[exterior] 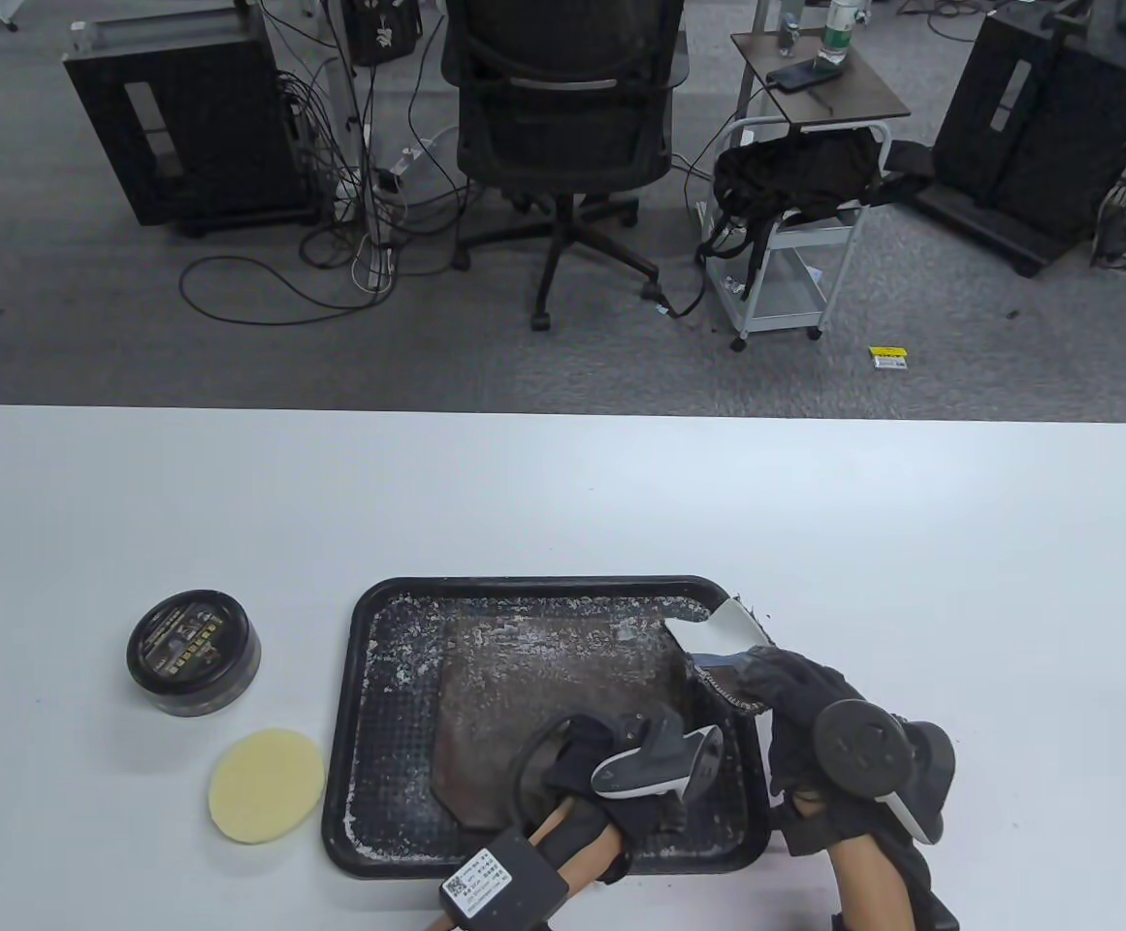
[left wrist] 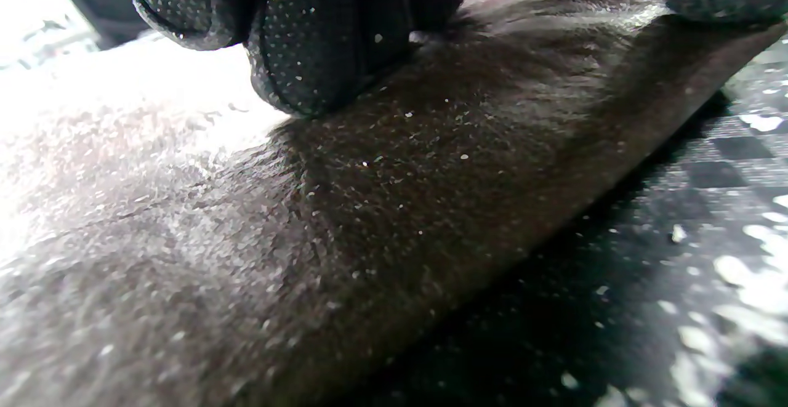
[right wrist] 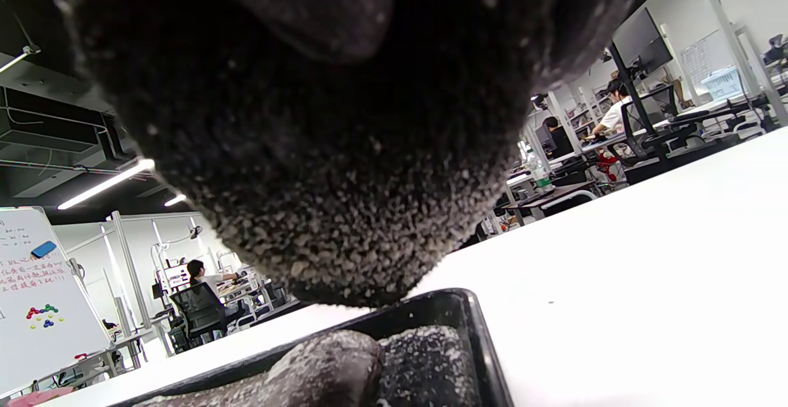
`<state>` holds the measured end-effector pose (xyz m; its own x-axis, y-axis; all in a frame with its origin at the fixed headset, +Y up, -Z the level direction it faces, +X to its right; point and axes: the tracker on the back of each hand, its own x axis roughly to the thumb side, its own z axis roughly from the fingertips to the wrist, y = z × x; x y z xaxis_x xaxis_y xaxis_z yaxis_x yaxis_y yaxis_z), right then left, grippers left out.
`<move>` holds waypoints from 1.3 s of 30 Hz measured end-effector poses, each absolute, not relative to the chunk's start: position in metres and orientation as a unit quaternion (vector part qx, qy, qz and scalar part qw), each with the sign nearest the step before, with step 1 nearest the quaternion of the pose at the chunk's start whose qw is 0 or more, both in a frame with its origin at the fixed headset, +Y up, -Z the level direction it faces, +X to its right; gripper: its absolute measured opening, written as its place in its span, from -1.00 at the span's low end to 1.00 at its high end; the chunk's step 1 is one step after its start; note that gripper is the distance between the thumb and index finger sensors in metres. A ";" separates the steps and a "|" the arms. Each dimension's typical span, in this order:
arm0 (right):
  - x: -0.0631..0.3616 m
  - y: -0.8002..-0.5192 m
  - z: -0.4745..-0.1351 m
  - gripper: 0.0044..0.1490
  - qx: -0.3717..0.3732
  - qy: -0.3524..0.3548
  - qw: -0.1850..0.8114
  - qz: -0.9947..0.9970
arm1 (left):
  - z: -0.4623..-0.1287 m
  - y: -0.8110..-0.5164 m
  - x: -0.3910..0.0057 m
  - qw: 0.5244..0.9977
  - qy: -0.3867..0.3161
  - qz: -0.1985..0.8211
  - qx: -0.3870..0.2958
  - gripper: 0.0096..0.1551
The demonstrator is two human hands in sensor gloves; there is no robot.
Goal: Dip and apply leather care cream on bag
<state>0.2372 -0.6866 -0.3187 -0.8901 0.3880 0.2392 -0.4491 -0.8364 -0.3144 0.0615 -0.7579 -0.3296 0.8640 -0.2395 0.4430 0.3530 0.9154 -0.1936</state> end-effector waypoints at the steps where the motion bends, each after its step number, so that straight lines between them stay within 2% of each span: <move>1: 0.237 -0.687 -0.319 -0.43 0.082 -0.183 0.219 0.955 | -0.329 -0.758 0.062 0.956 -0.211 -0.155 -0.132 0.02; 15: 0.238 -0.689 -0.319 -0.43 0.074 -0.166 0.219 0.959 | -0.331 -0.757 0.055 0.958 -0.225 -0.129 -0.122 -0.19; 18: 0.238 -0.689 -0.319 -0.43 0.072 -0.165 0.220 0.959 | -0.331 -0.757 0.053 0.960 -0.226 -0.121 -0.117 -0.15; 23: 0.238 -0.690 -0.320 -0.43 0.068 -0.162 0.222 0.959 | -0.326 -0.756 0.057 0.957 -0.229 -0.136 -0.112 0.15; 31: 0.238 -0.691 -0.320 -0.43 0.062 -0.155 0.223 0.960 | -0.320 -0.757 0.064 0.950 -0.235 -0.175 -0.105 0.28; 34: 0.238 -0.691 -0.320 -0.43 0.062 -0.156 0.223 0.960 | -0.318 -0.757 0.066 0.947 -0.239 -0.190 -0.096 0.28; 39: 0.238 -0.691 -0.320 -0.43 0.060 -0.153 0.223 0.961 | -0.315 -0.755 0.070 0.939 -0.261 -0.201 -0.097 0.16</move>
